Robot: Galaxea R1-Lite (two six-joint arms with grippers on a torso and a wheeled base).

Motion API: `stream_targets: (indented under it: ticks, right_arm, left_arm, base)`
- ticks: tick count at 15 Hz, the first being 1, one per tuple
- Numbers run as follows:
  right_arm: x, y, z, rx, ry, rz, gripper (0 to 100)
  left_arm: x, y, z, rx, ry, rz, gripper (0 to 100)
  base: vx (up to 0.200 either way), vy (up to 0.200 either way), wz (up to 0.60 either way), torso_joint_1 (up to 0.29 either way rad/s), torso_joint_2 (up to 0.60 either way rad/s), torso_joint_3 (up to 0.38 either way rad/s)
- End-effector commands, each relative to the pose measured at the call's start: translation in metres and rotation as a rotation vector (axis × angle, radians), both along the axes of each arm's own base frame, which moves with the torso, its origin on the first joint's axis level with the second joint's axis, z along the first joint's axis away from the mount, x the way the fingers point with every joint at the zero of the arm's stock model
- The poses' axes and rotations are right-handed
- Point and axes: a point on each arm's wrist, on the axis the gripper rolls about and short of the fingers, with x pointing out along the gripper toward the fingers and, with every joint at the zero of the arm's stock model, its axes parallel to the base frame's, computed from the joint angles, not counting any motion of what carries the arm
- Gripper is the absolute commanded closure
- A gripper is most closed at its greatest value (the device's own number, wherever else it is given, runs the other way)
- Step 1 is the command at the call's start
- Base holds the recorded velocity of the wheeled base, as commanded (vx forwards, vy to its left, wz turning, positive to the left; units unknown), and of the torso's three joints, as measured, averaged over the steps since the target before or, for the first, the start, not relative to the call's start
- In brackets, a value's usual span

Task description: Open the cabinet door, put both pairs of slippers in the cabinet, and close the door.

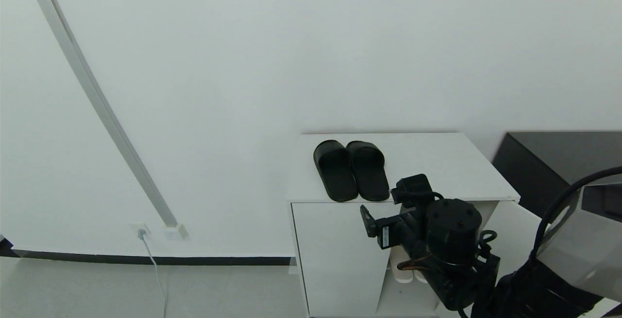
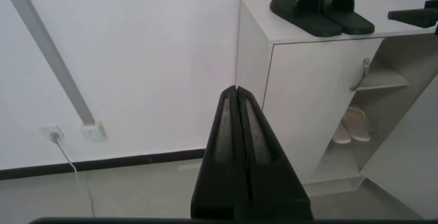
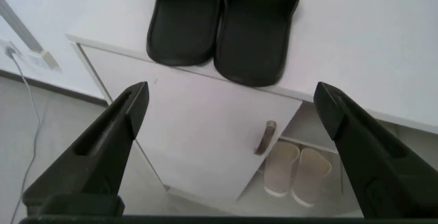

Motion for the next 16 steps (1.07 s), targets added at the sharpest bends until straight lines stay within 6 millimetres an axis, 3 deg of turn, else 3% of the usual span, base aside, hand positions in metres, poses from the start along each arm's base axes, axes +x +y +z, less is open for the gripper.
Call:
stream_targets:
  ticks: [1, 4, 6, 9, 16]
  right_arm:
    - [0.001, 0.004, 0.028, 0.038, -0.007, 0.003, 0]
    - [-0.003, 0.017, 0.062, 0.067, 0.074, 0.021, 0]
    - [-0.007, 0.025, 0.066, 0.082, 0.151, 0.006, 0]
    - [-0.011, 0.031, 0.058, 0.087, 0.172, -0.006, 0]
    - [-0.009, 0.032, 0.038, 0.073, 0.192, -0.014, 0]
  left_arm:
    - [0.000, 0.000, 0.000, 0.000, 0.001, 0.001, 100]
    - [0.000, 0.000, 0.000, 0.002, 0.001, 0.000, 100]
    - [0.000, 0.000, 0.000, 0.002, 0.001, 0.001, 100]
    - [0.000, 0.000, 0.000, 0.000, 0.001, 0.001, 100]
    - [0.000, 0.000, 0.000, 0.000, 0.001, 0.000, 100]
  base:
    - [0.000, 0.000, 0.00, 0.000, 0.00, 0.000]
    - [0.000, 0.000, 0.00, 0.000, 0.00, 0.000]
    - [0.000, 0.000, 0.00, 0.000, 0.00, 0.000]
    - [0.000, 0.000, 0.00, 0.000, 0.00, 0.000]
    - [0.200, 0.000, 0.00, 0.003, 0.00, 0.002]
